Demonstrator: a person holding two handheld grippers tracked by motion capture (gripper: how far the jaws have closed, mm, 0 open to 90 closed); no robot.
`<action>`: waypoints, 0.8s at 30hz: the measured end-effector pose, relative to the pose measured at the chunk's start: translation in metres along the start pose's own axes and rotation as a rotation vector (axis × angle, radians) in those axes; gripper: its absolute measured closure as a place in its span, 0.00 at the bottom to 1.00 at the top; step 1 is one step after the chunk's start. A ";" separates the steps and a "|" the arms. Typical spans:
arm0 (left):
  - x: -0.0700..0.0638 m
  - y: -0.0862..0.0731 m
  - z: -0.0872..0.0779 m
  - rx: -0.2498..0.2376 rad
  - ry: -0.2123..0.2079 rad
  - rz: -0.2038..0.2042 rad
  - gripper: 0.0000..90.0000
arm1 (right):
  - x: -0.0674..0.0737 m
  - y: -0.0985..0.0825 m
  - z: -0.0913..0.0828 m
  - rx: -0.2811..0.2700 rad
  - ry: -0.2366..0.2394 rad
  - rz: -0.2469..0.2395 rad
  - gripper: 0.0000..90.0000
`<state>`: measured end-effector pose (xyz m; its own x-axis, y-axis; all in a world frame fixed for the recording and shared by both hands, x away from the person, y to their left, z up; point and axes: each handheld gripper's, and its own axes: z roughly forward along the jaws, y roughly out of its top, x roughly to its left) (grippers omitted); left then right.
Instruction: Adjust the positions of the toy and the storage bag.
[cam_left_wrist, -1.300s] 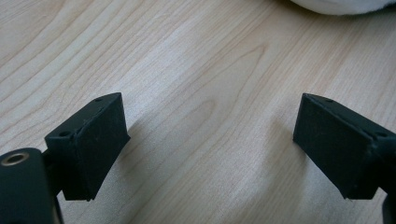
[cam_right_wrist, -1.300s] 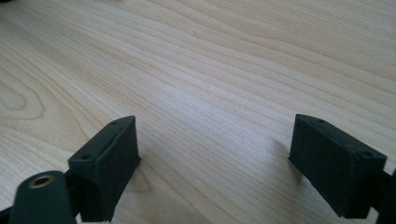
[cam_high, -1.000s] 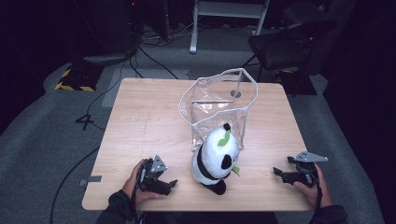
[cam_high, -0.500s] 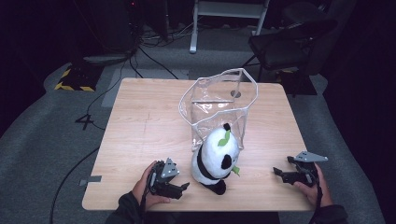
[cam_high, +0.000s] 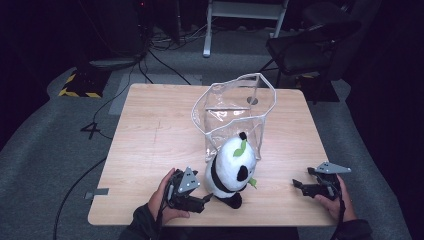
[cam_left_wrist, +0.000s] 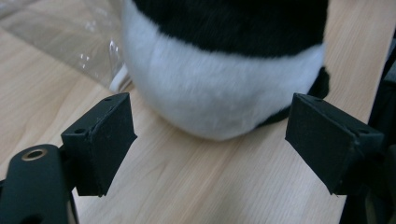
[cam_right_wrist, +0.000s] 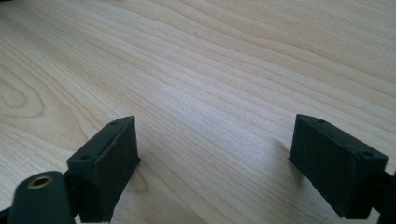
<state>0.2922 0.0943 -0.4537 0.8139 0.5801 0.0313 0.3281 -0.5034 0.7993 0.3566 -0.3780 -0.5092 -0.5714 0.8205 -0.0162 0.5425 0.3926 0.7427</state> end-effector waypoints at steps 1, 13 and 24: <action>-0.001 0.003 0.000 -0.005 -0.005 0.007 0.18 | 0.000 0.000 0.000 0.000 0.000 0.000 0.17; -0.012 0.023 0.016 -0.015 -0.006 0.013 0.18 | 0.000 0.000 0.000 0.000 0.001 0.000 0.17; -0.009 0.024 0.043 0.018 -0.022 -0.022 0.00 | 0.000 0.000 0.000 0.000 0.001 0.000 0.17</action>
<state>0.3134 0.0499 -0.4607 0.8165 0.5773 0.0008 0.3545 -0.5025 0.7886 0.3568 -0.3783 -0.5091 -0.5721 0.8200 -0.0152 0.5424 0.3923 0.7429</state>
